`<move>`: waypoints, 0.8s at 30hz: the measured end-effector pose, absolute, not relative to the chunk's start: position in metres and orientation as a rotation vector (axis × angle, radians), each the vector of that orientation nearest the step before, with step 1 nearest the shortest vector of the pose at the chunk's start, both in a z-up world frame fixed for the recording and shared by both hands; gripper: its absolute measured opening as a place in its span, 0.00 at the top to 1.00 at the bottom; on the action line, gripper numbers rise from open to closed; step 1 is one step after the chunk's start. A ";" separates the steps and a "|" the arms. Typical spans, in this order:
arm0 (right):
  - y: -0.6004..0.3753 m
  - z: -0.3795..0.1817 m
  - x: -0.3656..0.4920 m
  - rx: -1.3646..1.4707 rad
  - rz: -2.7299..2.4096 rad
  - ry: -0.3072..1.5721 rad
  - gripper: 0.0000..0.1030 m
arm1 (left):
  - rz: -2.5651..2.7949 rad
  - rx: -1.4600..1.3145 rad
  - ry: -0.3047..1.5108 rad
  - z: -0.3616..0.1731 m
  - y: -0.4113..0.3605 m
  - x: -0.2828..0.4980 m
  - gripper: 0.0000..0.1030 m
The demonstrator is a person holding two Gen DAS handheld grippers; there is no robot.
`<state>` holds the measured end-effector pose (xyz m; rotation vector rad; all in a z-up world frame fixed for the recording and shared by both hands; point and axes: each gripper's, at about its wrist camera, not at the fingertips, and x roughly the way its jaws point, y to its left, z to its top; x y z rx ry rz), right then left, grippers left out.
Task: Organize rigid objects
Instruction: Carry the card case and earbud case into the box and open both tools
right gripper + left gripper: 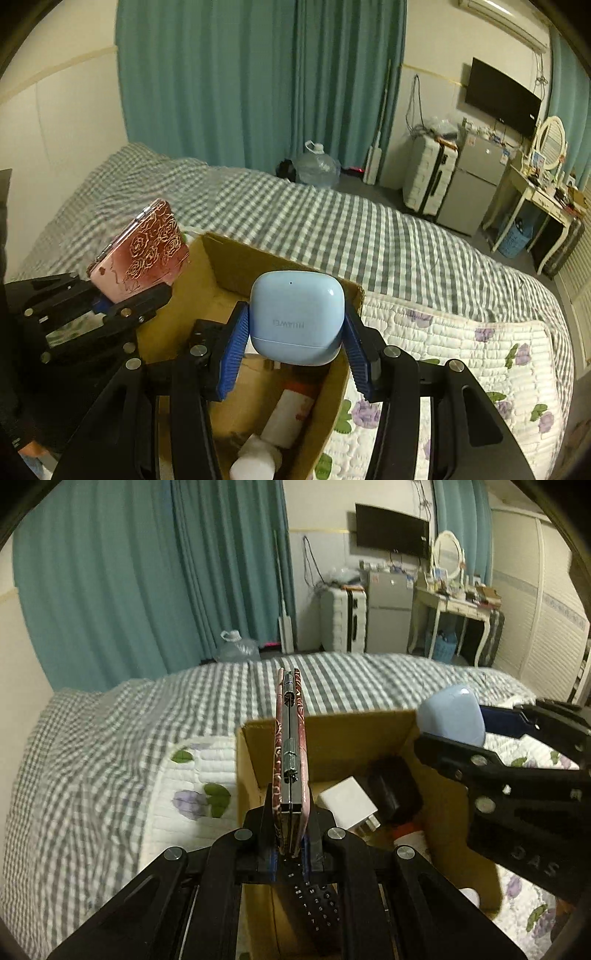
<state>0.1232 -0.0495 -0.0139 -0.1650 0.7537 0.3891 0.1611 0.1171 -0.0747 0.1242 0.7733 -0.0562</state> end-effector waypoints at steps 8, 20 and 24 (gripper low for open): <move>-0.044 -0.052 0.160 -0.188 0.330 0.826 0.52 | -0.081 0.118 0.885 -0.106 0.119 0.179 0.91; -0.046 -0.063 0.162 -0.132 0.319 0.857 0.40 | -0.094 0.106 0.911 -0.111 0.115 0.179 0.87; -0.046 -0.053 0.154 -0.133 0.293 0.822 0.23 | -0.087 0.109 0.856 -0.100 0.113 0.176 0.46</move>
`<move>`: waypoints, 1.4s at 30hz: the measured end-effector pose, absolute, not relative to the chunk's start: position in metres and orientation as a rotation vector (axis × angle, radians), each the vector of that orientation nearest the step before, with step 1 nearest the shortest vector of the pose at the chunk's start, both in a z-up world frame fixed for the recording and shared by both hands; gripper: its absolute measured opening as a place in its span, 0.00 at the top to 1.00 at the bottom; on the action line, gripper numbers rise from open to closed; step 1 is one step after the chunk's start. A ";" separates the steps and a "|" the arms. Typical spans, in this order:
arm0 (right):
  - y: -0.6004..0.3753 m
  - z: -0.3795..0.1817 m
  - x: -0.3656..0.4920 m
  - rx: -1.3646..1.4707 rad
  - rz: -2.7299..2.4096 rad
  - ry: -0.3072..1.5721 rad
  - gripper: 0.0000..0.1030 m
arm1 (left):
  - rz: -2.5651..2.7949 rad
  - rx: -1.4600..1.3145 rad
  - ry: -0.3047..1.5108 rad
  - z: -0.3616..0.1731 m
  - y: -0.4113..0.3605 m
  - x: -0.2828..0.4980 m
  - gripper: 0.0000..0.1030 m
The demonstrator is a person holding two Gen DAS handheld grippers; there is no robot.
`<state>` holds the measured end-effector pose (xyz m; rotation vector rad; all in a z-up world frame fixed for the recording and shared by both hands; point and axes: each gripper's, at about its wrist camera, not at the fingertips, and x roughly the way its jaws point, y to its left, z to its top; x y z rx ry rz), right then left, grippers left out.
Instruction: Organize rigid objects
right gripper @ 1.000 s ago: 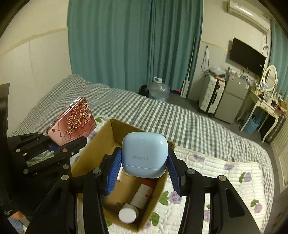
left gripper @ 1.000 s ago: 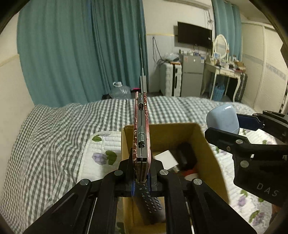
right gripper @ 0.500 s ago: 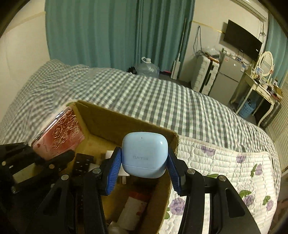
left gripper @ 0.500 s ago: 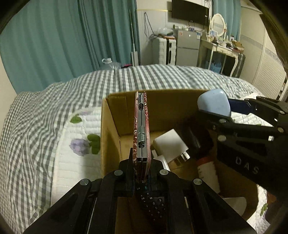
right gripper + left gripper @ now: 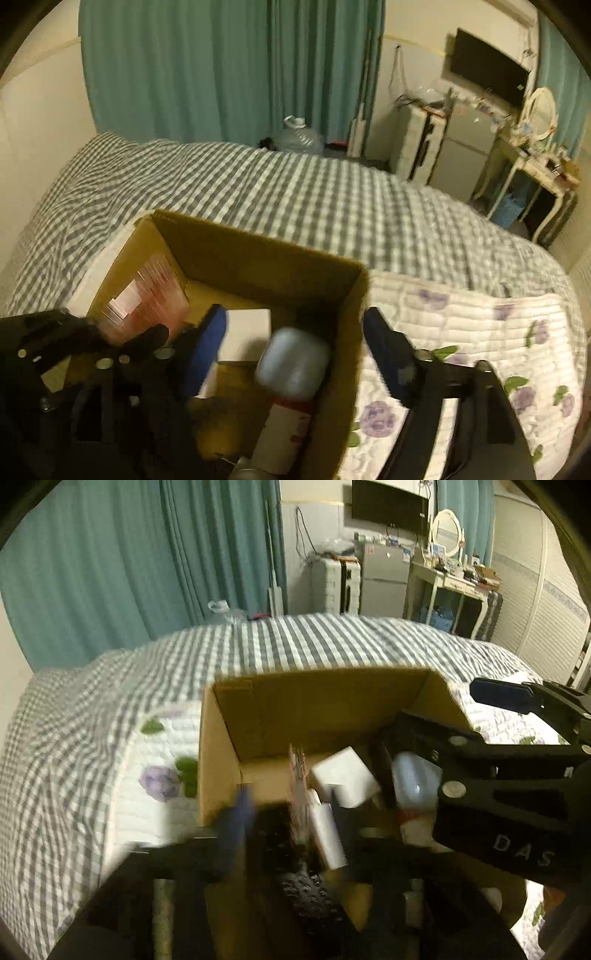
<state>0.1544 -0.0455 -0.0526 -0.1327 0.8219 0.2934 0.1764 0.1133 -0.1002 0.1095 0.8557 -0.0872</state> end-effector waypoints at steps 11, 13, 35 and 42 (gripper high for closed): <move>-0.069 -0.012 0.136 -0.102 0.232 0.737 0.14 | -0.069 0.092 0.743 -0.057 0.108 0.165 0.38; -0.076 -0.001 0.129 -0.096 0.213 0.711 0.11 | -0.071 0.096 0.706 -0.045 0.107 0.158 0.37; -0.122 0.108 -0.018 -0.057 0.146 0.367 0.00 | -0.052 0.042 0.273 0.053 0.124 0.025 0.23; -0.129 0.074 -0.059 0.026 0.195 0.334 0.00 | -0.036 0.062 0.225 0.031 0.123 -0.024 0.23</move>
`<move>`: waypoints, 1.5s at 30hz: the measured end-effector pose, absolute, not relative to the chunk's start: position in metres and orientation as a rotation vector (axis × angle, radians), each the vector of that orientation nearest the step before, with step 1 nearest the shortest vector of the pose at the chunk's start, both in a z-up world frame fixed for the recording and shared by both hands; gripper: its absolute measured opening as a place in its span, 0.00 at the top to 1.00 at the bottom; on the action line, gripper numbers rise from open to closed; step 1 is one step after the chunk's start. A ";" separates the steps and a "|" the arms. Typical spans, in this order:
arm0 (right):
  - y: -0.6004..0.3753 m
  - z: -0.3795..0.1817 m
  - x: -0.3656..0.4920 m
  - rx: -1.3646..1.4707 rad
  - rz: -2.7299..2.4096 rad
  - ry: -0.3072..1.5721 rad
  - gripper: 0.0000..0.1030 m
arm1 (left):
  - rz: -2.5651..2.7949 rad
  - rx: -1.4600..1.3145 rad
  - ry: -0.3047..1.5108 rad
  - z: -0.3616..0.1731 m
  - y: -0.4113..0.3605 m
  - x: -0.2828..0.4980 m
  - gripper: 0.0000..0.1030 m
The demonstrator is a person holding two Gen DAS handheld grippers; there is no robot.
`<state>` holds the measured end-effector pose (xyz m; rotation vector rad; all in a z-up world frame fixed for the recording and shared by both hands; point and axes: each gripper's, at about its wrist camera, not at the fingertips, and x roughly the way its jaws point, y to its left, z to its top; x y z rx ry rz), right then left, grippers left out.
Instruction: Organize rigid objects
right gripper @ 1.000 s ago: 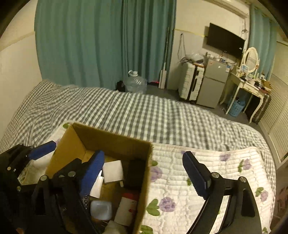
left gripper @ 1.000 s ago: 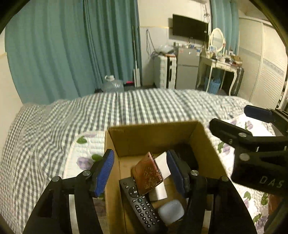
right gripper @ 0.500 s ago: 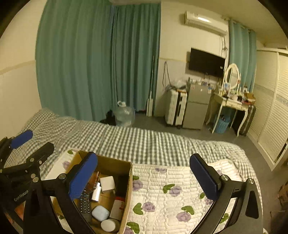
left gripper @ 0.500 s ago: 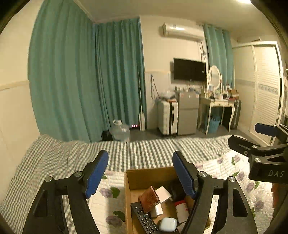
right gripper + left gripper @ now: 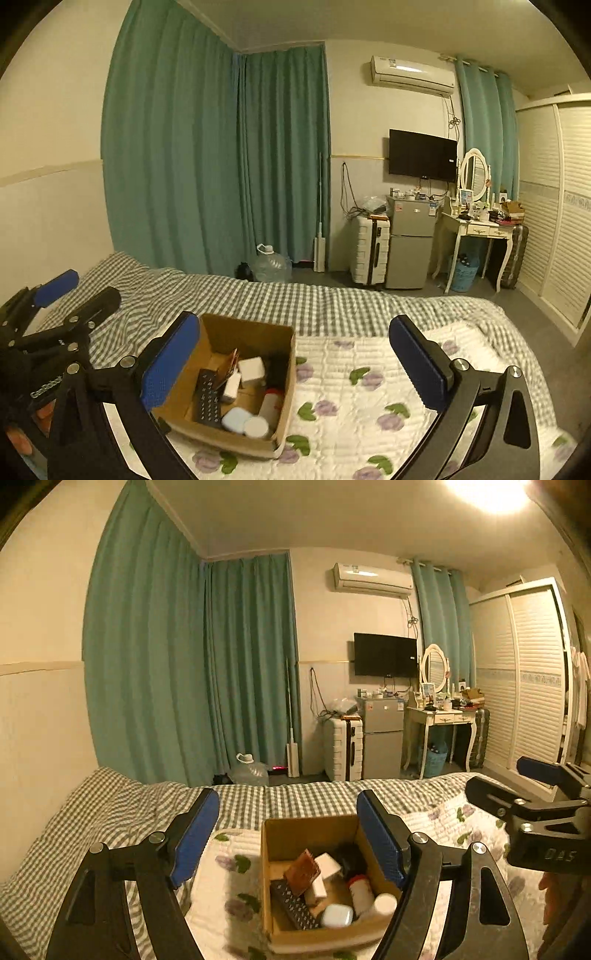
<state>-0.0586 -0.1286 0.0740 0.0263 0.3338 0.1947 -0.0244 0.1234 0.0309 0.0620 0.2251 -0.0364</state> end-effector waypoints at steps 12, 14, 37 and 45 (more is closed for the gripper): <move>-0.126 0.020 -0.070 0.038 0.145 0.381 0.00 | -0.046 0.019 0.331 -0.015 0.127 -0.033 0.23; -0.129 0.018 -0.068 0.048 0.129 0.397 0.00 | -0.046 0.011 0.329 -0.016 0.128 -0.036 0.23; -0.131 0.012 -0.070 0.056 0.127 0.407 0.00 | -0.041 0.021 0.332 -0.017 0.128 -0.036 0.23; -0.129 0.012 -0.071 0.053 0.122 0.402 0.00 | -0.052 0.035 0.345 -0.020 0.126 -0.035 0.23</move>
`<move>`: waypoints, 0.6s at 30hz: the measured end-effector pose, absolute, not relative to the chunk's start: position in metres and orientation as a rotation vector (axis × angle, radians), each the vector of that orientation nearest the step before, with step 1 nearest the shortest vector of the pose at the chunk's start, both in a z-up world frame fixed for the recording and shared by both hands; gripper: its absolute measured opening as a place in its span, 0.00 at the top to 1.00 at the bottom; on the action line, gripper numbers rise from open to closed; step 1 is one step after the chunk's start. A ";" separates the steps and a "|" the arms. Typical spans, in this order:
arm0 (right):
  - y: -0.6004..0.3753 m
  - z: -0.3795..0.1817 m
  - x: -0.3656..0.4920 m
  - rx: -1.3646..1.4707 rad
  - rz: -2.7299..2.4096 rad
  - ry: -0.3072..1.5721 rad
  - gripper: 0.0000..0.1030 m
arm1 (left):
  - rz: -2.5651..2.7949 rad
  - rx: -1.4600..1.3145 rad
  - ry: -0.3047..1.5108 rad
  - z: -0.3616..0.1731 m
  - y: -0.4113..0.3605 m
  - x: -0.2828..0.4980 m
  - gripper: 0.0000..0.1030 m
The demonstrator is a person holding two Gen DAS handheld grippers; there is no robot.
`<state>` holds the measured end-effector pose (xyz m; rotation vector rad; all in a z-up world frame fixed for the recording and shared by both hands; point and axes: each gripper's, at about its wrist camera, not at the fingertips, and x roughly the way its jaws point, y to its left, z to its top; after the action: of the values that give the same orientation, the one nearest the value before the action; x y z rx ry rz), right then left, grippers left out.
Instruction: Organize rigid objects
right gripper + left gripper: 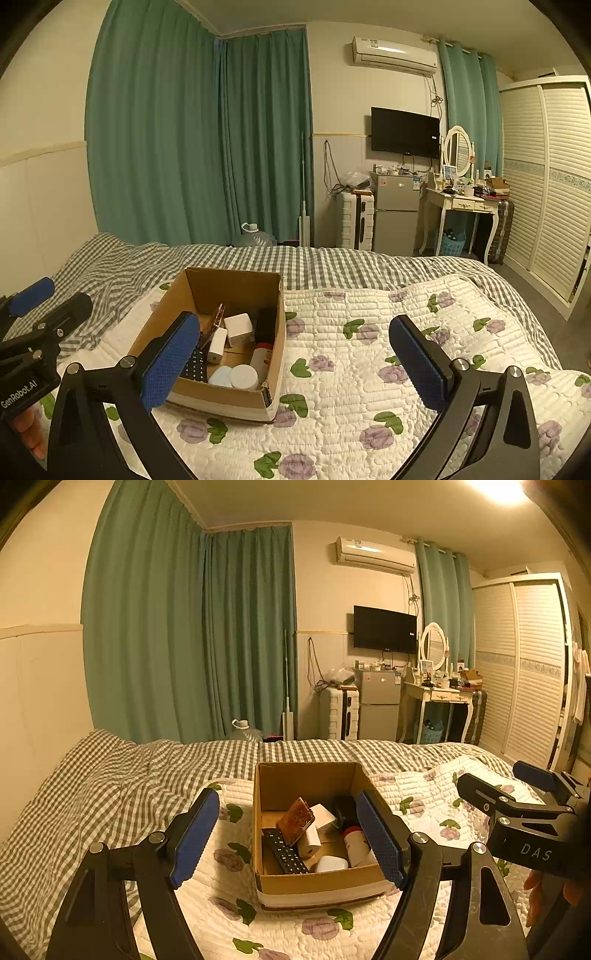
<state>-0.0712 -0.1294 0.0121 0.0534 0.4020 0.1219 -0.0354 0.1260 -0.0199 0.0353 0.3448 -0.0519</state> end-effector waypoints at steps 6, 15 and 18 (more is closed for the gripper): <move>-0.129 0.012 -0.072 0.052 0.121 0.403 0.00 | -0.050 0.034 0.349 -0.020 0.126 -0.035 0.23; -0.130 0.012 -0.072 0.053 0.122 0.405 0.00 | -0.053 0.036 0.351 -0.021 0.126 -0.034 0.23; -0.129 0.012 -0.072 0.053 0.122 0.406 0.00 | -0.054 0.037 0.354 -0.022 0.126 -0.034 0.23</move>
<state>-0.0723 -0.1292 0.0122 0.0526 0.4059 0.1215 -0.0337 0.1263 -0.0216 0.0373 0.3541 -0.0535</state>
